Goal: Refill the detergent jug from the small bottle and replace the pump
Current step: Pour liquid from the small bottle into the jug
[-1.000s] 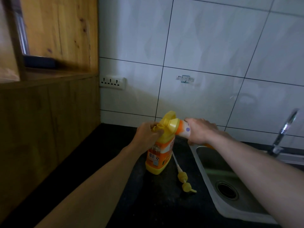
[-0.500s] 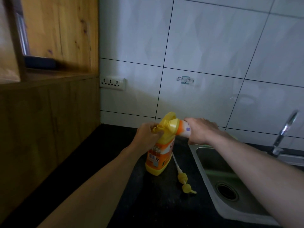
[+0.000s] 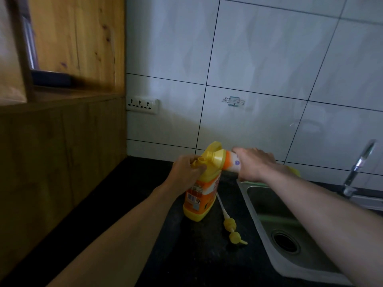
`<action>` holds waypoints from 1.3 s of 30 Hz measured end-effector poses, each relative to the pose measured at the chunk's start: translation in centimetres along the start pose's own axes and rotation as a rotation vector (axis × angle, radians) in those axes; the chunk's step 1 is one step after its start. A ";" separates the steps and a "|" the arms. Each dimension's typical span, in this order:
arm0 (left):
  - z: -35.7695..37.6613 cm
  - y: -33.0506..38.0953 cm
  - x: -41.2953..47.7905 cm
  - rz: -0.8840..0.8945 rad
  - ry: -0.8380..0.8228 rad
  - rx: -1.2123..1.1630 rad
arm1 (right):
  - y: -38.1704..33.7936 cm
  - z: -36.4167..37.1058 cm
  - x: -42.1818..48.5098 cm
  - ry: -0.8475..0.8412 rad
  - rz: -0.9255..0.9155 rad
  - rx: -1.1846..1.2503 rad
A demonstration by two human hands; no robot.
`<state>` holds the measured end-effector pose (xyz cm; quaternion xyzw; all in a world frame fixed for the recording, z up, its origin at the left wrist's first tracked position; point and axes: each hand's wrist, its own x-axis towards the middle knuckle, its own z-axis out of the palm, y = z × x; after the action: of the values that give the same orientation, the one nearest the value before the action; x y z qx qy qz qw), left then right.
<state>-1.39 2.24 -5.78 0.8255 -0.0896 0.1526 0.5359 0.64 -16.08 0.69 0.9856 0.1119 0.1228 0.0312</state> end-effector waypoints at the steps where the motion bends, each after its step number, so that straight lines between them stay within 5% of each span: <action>1: 0.0 0.0 0.0 -0.004 0.001 -0.002 | 0.0 0.0 0.0 0.001 -0.001 0.000; 39: 0.0 0.2 -0.1 0.000 0.007 0.010 | -0.1 0.1 0.3 0.003 0.006 -0.005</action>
<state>-1.52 2.21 -5.67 0.8276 -0.0872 0.1559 0.5321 0.92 -15.92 0.65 0.9857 0.1089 0.1246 0.0332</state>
